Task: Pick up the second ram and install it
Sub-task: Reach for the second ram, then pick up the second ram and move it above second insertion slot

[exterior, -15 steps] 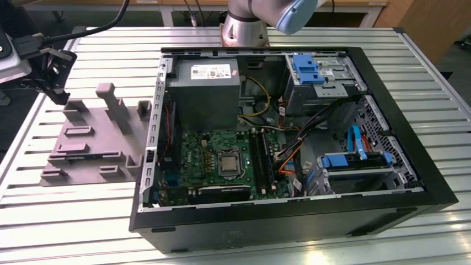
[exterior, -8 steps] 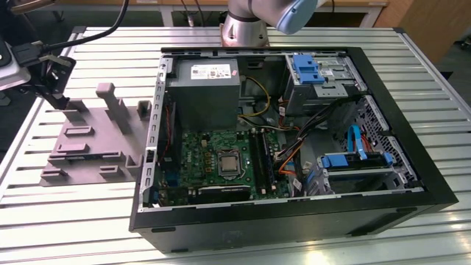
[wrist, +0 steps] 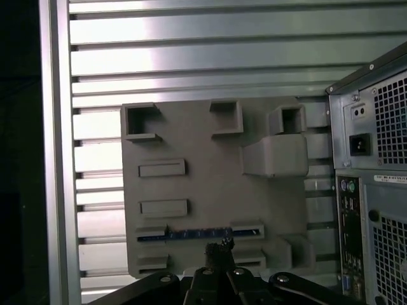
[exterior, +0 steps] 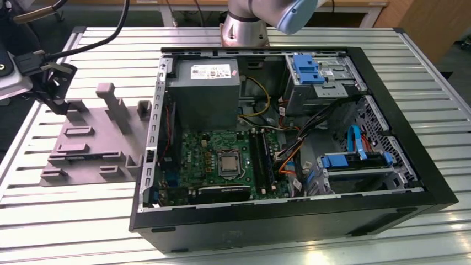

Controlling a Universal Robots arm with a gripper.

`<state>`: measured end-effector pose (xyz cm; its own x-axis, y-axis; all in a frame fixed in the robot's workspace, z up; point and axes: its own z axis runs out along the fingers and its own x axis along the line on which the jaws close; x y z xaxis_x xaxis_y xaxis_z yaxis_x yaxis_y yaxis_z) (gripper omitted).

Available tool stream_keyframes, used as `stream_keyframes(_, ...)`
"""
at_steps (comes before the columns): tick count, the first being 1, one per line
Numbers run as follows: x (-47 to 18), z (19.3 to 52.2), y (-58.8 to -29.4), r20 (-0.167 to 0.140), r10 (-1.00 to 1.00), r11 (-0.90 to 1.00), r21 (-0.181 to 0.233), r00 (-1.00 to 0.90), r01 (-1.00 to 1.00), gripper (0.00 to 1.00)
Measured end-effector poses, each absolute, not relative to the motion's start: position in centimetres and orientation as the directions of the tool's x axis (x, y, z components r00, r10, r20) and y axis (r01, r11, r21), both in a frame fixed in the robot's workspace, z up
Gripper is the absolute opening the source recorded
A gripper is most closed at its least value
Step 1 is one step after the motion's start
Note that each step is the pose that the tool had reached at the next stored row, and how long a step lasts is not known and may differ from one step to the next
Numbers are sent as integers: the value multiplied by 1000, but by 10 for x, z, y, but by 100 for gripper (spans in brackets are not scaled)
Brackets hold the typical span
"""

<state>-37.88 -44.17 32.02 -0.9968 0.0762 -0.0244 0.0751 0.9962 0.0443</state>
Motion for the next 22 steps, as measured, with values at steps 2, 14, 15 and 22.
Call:
stream_keyframes(2, -379, 318, -443, -24, 76, 996, 44, -997, 75, 11)
stream_keyframes(14, -379, 317, -443, -24, 76, 996, 45, -997, 75, 11)
stream_keyframes(15, -379, 317, -443, -24, 76, 996, 46, -997, 75, 11)
stream_keyframes(22, -379, 317, -443, -24, 61, 997, 46, -998, 60, 11)
